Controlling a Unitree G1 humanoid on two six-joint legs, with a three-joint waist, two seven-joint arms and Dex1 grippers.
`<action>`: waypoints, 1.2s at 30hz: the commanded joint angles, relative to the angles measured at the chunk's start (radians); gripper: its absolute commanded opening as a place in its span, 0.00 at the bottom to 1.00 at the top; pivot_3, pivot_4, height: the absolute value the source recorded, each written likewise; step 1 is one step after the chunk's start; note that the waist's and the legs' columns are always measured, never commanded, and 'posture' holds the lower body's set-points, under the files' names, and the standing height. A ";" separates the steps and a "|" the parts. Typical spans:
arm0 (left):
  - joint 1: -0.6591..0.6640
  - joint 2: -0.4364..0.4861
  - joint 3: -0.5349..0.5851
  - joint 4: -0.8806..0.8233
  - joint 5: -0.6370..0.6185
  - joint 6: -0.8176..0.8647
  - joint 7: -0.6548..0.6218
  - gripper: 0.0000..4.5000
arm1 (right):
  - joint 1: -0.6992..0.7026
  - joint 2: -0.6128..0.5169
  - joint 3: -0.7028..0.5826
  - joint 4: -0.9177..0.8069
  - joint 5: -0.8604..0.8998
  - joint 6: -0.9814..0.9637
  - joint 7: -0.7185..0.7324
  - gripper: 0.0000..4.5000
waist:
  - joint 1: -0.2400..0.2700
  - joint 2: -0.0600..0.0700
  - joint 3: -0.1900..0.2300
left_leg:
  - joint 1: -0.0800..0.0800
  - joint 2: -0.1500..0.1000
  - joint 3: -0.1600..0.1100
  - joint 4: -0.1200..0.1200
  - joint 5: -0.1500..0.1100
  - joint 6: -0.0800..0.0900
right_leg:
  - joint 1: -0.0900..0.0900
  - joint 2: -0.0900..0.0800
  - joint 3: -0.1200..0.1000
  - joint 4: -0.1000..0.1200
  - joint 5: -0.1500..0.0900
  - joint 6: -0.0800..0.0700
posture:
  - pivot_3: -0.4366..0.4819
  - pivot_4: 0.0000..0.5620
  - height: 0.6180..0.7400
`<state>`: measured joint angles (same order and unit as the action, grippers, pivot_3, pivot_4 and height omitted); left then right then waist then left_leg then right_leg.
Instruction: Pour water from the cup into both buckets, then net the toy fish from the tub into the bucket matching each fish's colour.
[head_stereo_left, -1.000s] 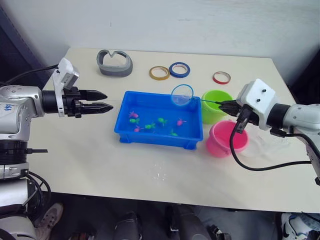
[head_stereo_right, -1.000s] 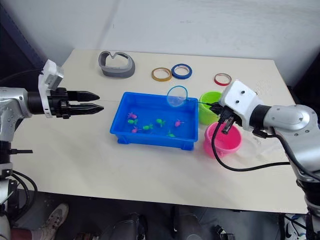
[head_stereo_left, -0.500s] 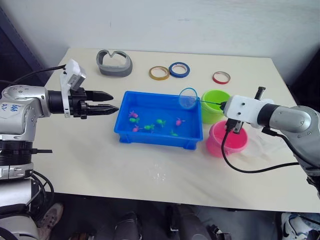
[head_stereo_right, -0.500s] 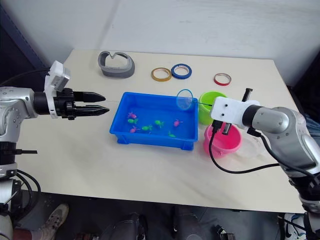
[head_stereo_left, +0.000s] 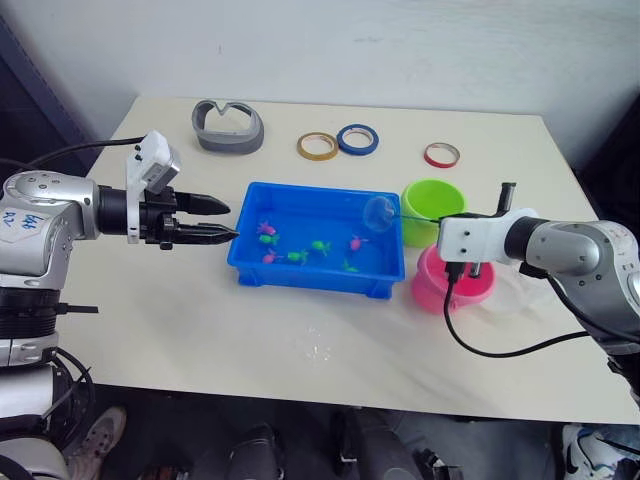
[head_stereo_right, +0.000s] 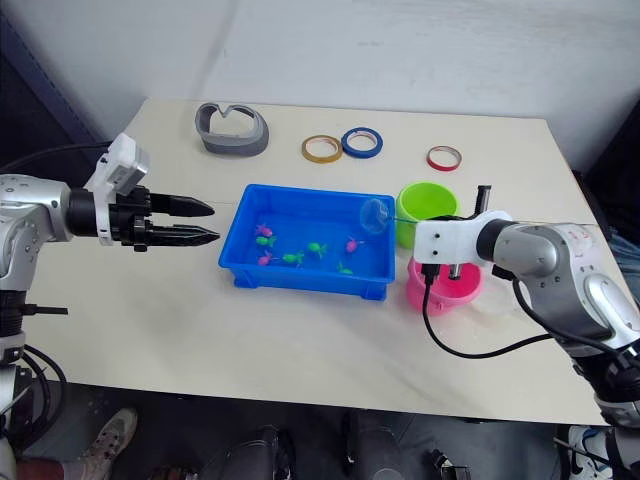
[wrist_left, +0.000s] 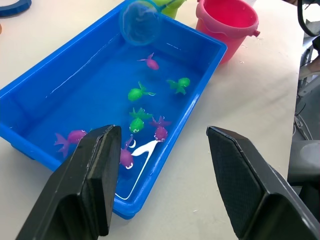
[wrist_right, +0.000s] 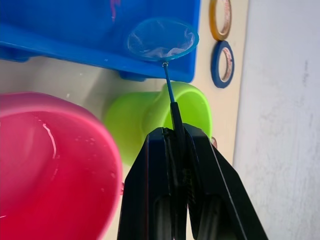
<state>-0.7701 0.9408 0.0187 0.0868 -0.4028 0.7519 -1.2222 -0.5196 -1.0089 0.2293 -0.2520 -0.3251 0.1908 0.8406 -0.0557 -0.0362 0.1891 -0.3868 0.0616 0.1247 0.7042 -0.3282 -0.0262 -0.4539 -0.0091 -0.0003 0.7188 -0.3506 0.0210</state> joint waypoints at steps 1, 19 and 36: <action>-0.003 0.013 0.018 -0.032 -0.011 -0.001 0.007 0.67 | 0.010 0.003 -0.011 -0.045 -0.028 -0.010 0.019 0.00 | 0.000 0.000 0.000 | 0.000 0.000 0.000 0.000 0.000 0.000 | 0.000 0.000 0.000 0.000 0.000 0.000 | 0.48 0.27 0.61; -0.007 0.012 0.020 -0.032 -0.019 0.002 0.021 0.67 | 0.126 0.260 -0.114 -0.208 0.215 0.508 0.049 0.00 | 0.000 0.000 0.000 | 0.000 0.000 -0.001 0.009 0.000 0.000 | 0.000 0.000 0.000 0.008 0.000 -0.001 | 0.48 0.27 0.61; 0.002 0.013 0.034 -0.037 -0.027 0.003 0.037 0.67 | 0.024 0.254 -0.201 -0.258 0.506 0.952 0.052 0.00 | 0.001 0.000 0.000 | -0.001 0.000 -0.002 0.010 -0.001 0.001 | 0.000 0.000 0.000 0.008 0.000 -0.001 | 0.48 0.27 0.61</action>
<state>-0.7690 0.9409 0.0212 0.0709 -0.4166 0.7606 -1.1913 -0.4761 -0.7266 0.0366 -0.4664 0.1538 1.1416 0.8802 -0.0551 -0.0364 0.1890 -0.3884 0.0617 0.1233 0.7144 -0.3293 -0.0255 -0.4540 -0.0091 -0.0005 0.7268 -0.3511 0.0201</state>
